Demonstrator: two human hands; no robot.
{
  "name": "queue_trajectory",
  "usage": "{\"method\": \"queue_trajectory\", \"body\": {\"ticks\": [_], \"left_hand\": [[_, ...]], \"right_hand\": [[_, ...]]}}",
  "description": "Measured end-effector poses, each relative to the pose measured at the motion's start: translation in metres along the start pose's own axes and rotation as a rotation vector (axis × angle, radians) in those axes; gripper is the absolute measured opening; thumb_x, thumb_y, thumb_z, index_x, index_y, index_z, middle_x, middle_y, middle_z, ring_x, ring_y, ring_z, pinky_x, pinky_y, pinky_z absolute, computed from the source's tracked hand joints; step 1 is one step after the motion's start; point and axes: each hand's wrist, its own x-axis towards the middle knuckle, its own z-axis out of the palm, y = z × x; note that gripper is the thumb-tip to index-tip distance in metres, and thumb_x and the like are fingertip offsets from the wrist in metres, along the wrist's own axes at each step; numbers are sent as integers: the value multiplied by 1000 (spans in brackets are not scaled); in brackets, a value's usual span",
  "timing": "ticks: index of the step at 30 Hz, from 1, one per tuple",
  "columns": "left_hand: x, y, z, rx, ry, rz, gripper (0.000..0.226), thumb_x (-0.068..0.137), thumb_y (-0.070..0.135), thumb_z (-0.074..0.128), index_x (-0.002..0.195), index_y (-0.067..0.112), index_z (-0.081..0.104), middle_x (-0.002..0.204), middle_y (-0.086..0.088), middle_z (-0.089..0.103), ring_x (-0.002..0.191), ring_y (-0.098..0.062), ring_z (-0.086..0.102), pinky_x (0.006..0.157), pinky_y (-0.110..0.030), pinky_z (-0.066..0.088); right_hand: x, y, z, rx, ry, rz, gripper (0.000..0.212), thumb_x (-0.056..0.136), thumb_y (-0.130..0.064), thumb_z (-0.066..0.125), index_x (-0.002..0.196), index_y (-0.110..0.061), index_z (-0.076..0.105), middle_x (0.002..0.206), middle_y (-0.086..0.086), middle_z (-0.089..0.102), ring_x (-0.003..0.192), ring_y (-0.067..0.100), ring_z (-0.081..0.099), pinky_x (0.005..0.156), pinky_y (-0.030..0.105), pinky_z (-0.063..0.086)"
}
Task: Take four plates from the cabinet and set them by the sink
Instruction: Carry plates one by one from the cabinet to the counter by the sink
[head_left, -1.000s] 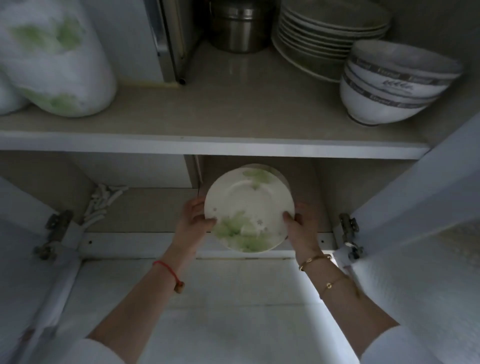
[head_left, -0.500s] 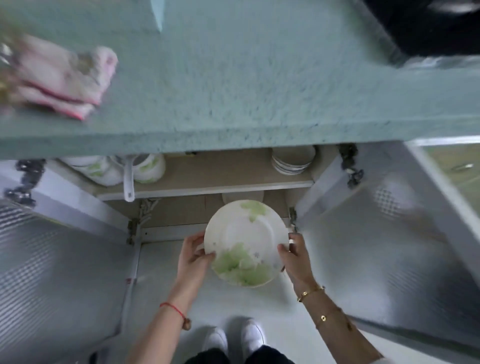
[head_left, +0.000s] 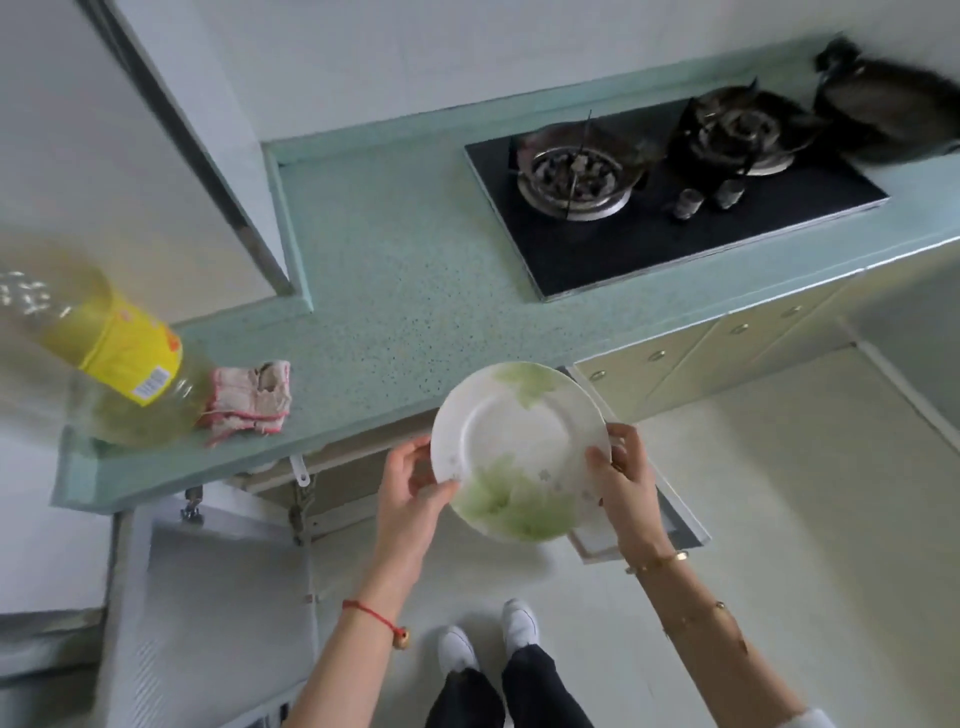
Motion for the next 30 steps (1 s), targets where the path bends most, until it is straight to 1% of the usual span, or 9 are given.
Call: {"method": "queue_trajectory", "body": {"ticks": [4,8,10,14,17,20,23,27,30], "left_hand": [[-22,51,43,50,-147,76,51,78,-7,71,116,25,56,120,2,64,112,-15,61,102,-43,52],[-41,81,105,141,-344,106,54,77,-1,75,118,28,56,124,1,64,118,-19,61,98,-43,55],[-51,93,140,162,-445,112,55,77,-1,76,119,27,55,124,0,64,115,-19,63,96,-40,56],[-79,106,224,214,-630,110,53,80,-2,74,120,26,53,121,4,63,106,-13,66,85,-29,57],[-98,108,302,247,-727,112,54,78,-3,74,120,25,55,123,1,65,106,-16,67,92,-38,57],[-122,106,385,227,-794,116,56,66,1,75,114,26,58,122,-4,67,100,-18,69,96,-44,56],[-147,103,462,223,-854,107,60,61,7,73,116,25,59,119,-2,70,103,-20,70,98,-45,55],[-171,99,551,244,-916,126,61,61,7,73,118,23,59,118,-4,70,106,-23,69,97,-45,55],[-177,98,610,259,-945,119,61,61,6,73,118,21,59,117,-4,71,108,-27,68,98,-48,54]], "right_hand": [[-27,-46,-53,37,138,-46,23,95,-8,48,112,-22,51,83,10,56,64,19,48,51,26,45],[-48,-67,-120,93,315,-61,25,93,-8,48,104,-30,53,82,9,59,64,19,50,54,30,43],[-57,-74,-155,127,394,-65,27,94,-5,49,100,-31,53,79,6,59,62,17,50,51,26,42],[-70,-79,-238,155,555,-83,20,89,-10,57,108,-16,52,75,7,59,54,8,50,42,14,38],[-71,-81,-308,159,668,-86,22,87,-12,59,108,-13,52,75,11,58,53,7,50,43,14,38],[-69,-79,-384,127,742,-68,27,80,-23,57,106,-18,53,89,26,63,64,15,52,51,26,40],[-62,-81,-459,99,806,-60,31,74,-32,54,104,-24,53,97,25,64,70,19,53,55,29,41],[-48,-88,-544,104,864,-69,33,73,-31,52,105,-23,54,94,14,69,68,16,57,50,21,41],[-30,-87,-593,117,900,-67,34,74,-32,54,106,-22,55,94,12,70,71,16,59,54,25,41]]}}
